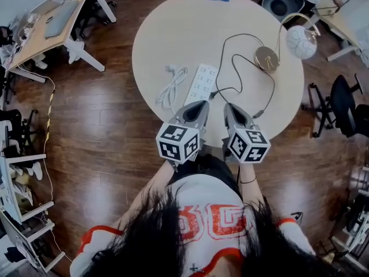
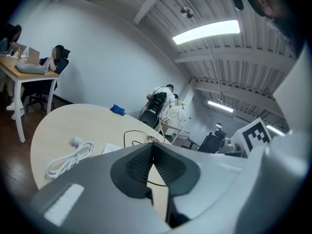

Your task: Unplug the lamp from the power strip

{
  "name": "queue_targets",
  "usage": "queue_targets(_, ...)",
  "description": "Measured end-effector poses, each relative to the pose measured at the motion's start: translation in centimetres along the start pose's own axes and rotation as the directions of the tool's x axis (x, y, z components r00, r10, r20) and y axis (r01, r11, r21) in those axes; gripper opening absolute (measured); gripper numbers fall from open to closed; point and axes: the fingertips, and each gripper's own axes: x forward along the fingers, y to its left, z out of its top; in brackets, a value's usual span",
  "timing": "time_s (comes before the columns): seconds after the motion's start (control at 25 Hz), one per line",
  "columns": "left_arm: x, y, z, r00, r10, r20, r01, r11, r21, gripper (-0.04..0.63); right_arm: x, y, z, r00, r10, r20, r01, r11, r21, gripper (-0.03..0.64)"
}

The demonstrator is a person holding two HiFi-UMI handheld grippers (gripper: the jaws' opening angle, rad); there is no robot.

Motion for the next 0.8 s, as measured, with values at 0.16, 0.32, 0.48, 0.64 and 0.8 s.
queue_targets(0.16,0.0,-1.2,0.0,1.0,-0.011,-0.001,0.011,1.0,0.01,0.0,-0.8,0.3,0.3,1.0,0.005,0.011,-0.005,1.0,-0.011,0.0)
queue_targets(0.32,-0.1,-2.8,-0.1,1.0,-0.018,0.004,0.018,1.0,0.022,0.0,-2.3,-0.2,0.3,1.0,0.003,0.019,-0.003,1.0,-0.019,0.0)
queue_targets(0.48,-0.3,-4.3,-0.3,1.0,-0.017,0.006,0.017,0.999,0.033,0.0,-3.8,-0.7,0.2,1.0,-0.001,0.031,0.002,1.0,-0.023,0.0)
queue_targets(0.64,-0.9,-5.7,-1.1,1.0,-0.005,0.005,0.005,0.999,0.033,0.0,-5.7,-0.9,-0.4,0.999,0.006,0.04,-0.005,1.0,-0.021,0.0)
queue_targets(0.8,-1.6,-7.1,-2.2,1.0,0.008,0.011,-0.008,1.0,0.024,0.0,-7.7,-1.3,-1.2,0.999,0.009,0.042,-0.008,1.0,-0.03,0.0)
